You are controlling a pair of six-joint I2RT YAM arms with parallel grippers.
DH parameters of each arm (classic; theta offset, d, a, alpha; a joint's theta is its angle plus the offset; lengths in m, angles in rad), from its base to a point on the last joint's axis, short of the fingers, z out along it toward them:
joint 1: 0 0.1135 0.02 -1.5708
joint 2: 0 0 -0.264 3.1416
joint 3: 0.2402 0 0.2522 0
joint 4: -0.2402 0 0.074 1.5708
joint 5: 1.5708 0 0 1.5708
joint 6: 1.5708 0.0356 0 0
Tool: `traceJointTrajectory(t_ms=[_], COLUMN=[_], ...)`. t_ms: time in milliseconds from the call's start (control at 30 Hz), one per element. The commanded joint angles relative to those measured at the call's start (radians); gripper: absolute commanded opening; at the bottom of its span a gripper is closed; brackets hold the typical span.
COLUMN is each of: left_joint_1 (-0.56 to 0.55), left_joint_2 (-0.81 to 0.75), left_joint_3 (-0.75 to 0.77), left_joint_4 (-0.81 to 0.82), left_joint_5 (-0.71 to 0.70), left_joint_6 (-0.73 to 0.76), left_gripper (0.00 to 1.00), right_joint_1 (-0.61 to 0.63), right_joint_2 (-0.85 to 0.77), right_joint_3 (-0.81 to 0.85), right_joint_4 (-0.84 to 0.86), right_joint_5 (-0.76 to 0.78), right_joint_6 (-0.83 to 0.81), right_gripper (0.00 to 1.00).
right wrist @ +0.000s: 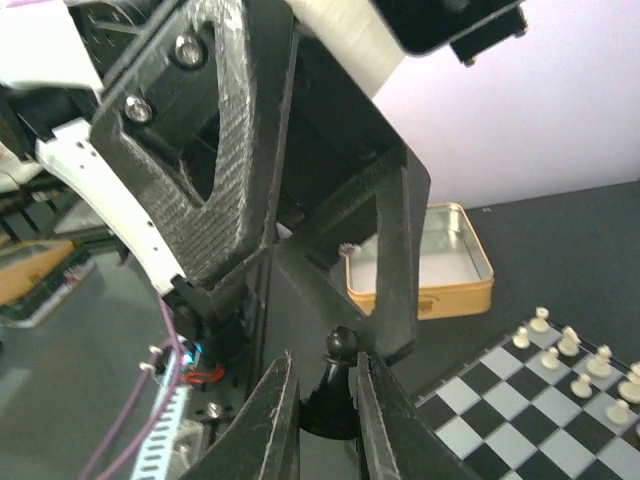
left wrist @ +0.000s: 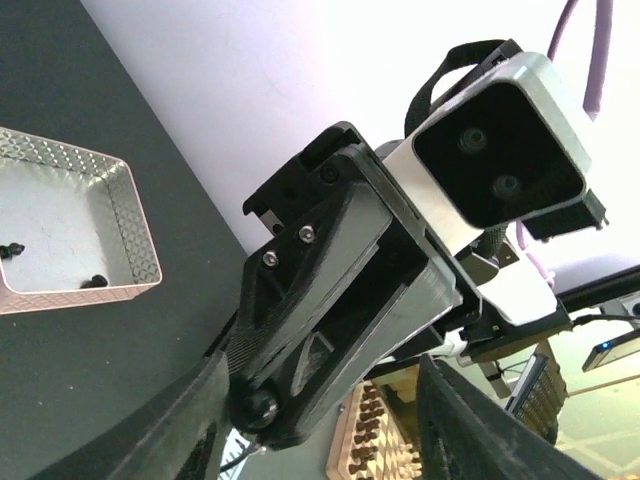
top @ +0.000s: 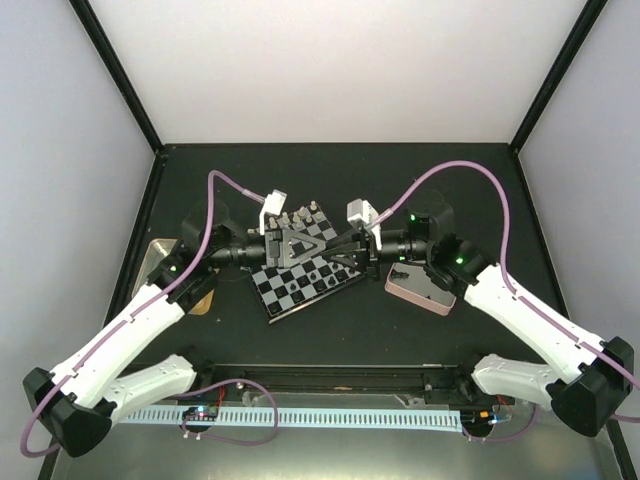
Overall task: Set up the chess pieces on the board
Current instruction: Place the chess piece on the chessboard.
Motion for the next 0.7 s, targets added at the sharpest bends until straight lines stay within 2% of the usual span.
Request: traceJointTrajectory(t_ms=[0,367,667], left_joint_1=[0.017,0.027,0.03], left_joint_2=[0.022,0.073,0.085], left_joint_3=[0.001,0.012,0.017], left_joint_4=[0.029,-0.026,-0.058], left_joint_5=[0.041,0.065,0.075], left_joint_6=[-0.052,-0.037,-0.01], left_gripper=[0.49,0.23,0.02], right_joint_1=[0.029,0.05,0.049], right_joint_2=[0.023,0.055,0.067], right_joint_3=[0.044,0.066,0.059], right_joint_4=[-0.109,-0.109,-0.068], right_joint_5=[0.106,0.166,0.21], right_joint_6=[-0.152,-0.169,-0.121], right_gripper=[0.11,0.1,0.11])
